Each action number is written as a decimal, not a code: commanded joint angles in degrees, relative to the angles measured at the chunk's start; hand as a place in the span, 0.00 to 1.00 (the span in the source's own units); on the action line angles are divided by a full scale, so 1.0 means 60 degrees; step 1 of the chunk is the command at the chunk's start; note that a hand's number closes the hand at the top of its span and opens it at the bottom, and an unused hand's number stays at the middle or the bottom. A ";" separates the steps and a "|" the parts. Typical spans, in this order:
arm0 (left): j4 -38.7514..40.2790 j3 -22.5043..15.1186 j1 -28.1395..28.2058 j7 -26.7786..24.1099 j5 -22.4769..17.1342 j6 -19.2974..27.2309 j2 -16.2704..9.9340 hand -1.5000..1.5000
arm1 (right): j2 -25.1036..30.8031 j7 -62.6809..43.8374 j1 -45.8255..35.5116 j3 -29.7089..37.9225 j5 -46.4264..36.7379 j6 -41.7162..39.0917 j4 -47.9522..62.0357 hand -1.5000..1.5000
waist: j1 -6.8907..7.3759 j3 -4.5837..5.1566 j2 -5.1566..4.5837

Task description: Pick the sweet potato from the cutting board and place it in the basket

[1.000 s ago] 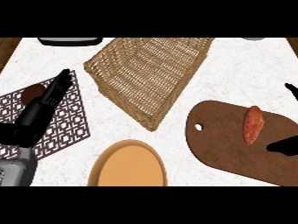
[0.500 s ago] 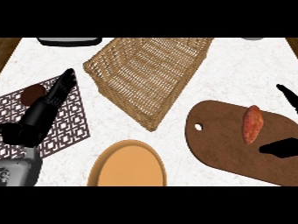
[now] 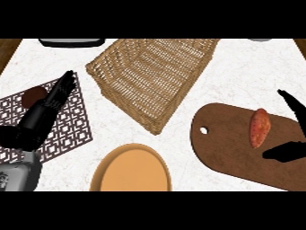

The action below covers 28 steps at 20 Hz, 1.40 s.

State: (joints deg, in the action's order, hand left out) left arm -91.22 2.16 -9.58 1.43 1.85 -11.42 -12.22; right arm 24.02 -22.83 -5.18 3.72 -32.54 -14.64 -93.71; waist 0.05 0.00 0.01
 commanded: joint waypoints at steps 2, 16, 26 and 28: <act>0.0243 -0.0062 -0.0151 -0.0057 0.0494 0.0098 0.0181 0.50 | -0.0352 0.0539 0.0122 -0.0054 -0.0639 0.0178 0.0451 0.00 | -0.0019 0.0000 -0.0001; -0.0499 0.0580 0.0114 0.0423 -0.0143 -0.0631 0.0032 0.50 | -0.0763 0.0469 -0.1136 0.0193 -0.1581 0.0113 0.2518 0.00 | 0.0011 -0.0001 0.0000; 0.0104 0.0464 0.0045 -0.0276 0.0411 -0.0492 0.0200 0.50 | -0.0860 0.1329 -0.1618 0.0199 -0.1644 -0.0094 0.4232 0.00 | 0.0026 -0.0001 -0.0006; -0.0558 0.0106 0.0280 0.0051 0.0590 -0.0221 0.0578 0.50 | -0.1036 0.1480 -0.1465 0.0159 -0.1571 -0.0080 0.4130 1.00 | 0.0029 -0.0002 0.0001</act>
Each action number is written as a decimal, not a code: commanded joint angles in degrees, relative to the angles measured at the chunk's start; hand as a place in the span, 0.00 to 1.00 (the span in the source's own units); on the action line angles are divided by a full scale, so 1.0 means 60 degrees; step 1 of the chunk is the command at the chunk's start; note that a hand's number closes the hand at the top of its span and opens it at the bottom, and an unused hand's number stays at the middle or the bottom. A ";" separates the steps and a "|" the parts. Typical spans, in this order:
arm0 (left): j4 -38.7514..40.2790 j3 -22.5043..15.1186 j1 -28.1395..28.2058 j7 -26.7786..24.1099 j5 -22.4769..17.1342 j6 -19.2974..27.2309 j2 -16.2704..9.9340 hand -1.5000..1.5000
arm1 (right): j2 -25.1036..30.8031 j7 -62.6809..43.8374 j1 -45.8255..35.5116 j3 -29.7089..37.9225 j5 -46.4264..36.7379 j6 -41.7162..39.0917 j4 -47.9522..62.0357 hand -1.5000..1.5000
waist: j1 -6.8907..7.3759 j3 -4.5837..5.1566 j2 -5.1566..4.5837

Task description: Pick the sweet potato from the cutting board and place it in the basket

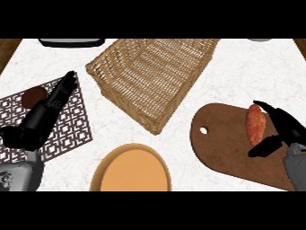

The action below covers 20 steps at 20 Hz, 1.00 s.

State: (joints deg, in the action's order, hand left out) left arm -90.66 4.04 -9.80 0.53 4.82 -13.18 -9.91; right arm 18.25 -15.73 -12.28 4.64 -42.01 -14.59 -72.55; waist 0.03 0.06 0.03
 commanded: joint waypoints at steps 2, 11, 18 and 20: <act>-0.0766 -0.0437 0.0127 0.0603 0.0306 0.0349 0.0415 0.50 | 0.0463 0.0466 -0.0065 -0.0166 -0.0027 -0.0872 0.0341 1.00 | 0.0014 -0.0012 0.0003; -0.0074 -0.0058 -0.0075 0.0165 0.0109 0.0028 0.0179 0.50 | 0.0165 0.1618 0.0568 -0.1116 -0.1414 0.0740 0.0673 1.00 | 0.0021 -0.0015 -0.0003; 0.0061 -0.0493 -0.0499 0.0071 0.0151 -0.0232 0.0323 0.50 | -0.2948 -0.3138 -0.1709 -0.3454 -0.2958 0.1045 -0.0120 1.00 | 0.1050 0.0023 -0.0143; 0.0066 -0.0643 -0.0573 0.0094 0.0036 -0.0489 0.0321 0.50 | -0.2980 -0.3992 -0.2350 -0.3716 -0.2939 0.1155 -0.0051 1.00 | 0.1448 0.0028 -0.0167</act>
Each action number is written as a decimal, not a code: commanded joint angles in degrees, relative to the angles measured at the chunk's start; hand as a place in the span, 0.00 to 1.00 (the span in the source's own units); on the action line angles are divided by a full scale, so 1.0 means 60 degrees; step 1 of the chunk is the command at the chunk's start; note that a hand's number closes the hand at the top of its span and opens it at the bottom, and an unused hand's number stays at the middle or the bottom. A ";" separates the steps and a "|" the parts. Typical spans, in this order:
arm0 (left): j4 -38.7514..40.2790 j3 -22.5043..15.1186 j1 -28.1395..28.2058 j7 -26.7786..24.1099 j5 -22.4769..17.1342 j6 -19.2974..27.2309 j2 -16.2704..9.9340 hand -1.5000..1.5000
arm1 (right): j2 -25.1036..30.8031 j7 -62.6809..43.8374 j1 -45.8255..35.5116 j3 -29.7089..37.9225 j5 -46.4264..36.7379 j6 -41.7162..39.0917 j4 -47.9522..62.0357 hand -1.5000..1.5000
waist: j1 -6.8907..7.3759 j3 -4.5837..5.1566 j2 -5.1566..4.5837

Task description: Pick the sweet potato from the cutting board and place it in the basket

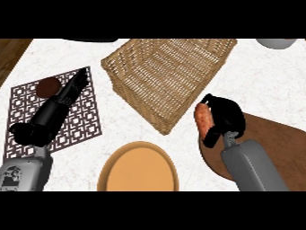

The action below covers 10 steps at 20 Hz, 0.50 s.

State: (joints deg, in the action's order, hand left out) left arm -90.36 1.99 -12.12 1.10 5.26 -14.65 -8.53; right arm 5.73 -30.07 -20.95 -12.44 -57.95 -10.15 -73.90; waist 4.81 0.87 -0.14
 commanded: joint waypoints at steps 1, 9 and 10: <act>0.0090 -0.0352 -0.0221 -0.0100 0.0053 -0.0182 0.0137 0.50 | -0.0908 -0.2077 -0.1102 -0.1185 -0.0289 0.0656 0.0271 1.00 | 0.0724 -0.0111 -0.0171; 0.0299 -0.0732 -0.0755 0.0074 0.0008 -0.0363 0.0416 0.50 | -0.0948 -0.4781 -0.2925 -0.2432 0.1186 0.3343 0.0339 1.00 | 0.1277 -0.0176 -0.0258; 0.0233 -0.0742 -0.0814 0.0039 0.0055 -0.0353 0.0385 0.50 | -0.0950 -0.5019 -0.3267 -0.2514 0.1161 0.3729 0.0330 1.00 | 0.1374 -0.0169 -0.0236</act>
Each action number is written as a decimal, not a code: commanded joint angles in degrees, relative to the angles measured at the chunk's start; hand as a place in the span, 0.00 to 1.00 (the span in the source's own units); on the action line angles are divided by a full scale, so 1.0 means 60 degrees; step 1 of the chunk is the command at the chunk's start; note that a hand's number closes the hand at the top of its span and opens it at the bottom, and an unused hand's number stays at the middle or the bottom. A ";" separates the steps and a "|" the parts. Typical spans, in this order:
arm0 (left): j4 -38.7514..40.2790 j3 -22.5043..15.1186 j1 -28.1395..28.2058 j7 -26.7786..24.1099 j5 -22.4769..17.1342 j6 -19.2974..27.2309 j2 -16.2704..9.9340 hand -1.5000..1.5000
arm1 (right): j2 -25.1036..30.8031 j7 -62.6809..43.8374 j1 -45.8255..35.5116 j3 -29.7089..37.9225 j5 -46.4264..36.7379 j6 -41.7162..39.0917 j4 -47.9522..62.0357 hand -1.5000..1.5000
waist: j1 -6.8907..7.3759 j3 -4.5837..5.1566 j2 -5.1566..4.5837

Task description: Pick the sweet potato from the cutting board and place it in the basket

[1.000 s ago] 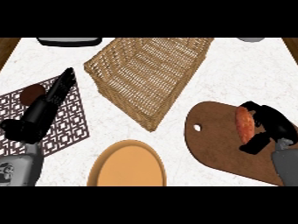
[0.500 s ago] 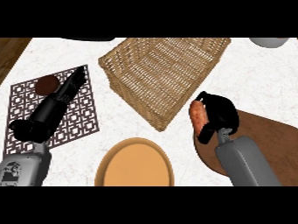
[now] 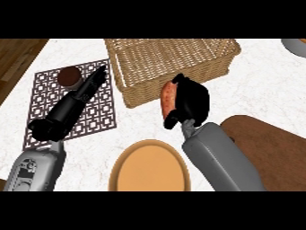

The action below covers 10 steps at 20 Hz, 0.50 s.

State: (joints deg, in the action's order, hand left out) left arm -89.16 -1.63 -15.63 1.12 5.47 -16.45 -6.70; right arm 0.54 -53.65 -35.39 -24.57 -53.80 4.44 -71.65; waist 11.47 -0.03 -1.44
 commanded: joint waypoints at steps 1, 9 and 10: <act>0.0033 -0.0270 -0.0055 -0.0036 0.0016 -0.0100 0.0170 0.50 | -0.0086 -0.1332 -0.1022 -0.0718 0.0344 0.1789 -0.0222 1.00 | 0.0305 -0.0009 0.0049; 0.0452 -0.0260 -0.0321 0.0090 0.0209 0.0026 0.0178 0.50 | -0.0088 -0.2703 -0.3431 -0.1251 -0.0355 0.3902 -0.0341 1.00 | 0.0098 0.0055 0.0107; 0.0377 -0.0064 -0.0351 0.0038 0.0068 -0.0053 0.0031 0.50 | -0.0088 -0.2821 -0.3558 -0.1185 -0.0429 0.4212 -0.0188 1.00 | 0.0126 0.0055 0.0102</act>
State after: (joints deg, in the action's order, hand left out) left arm -87.48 -2.53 -17.45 1.56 5.99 -16.60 -6.05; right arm 0.41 -60.60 -50.99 -30.51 -55.11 21.54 -73.80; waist 12.32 0.17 -0.90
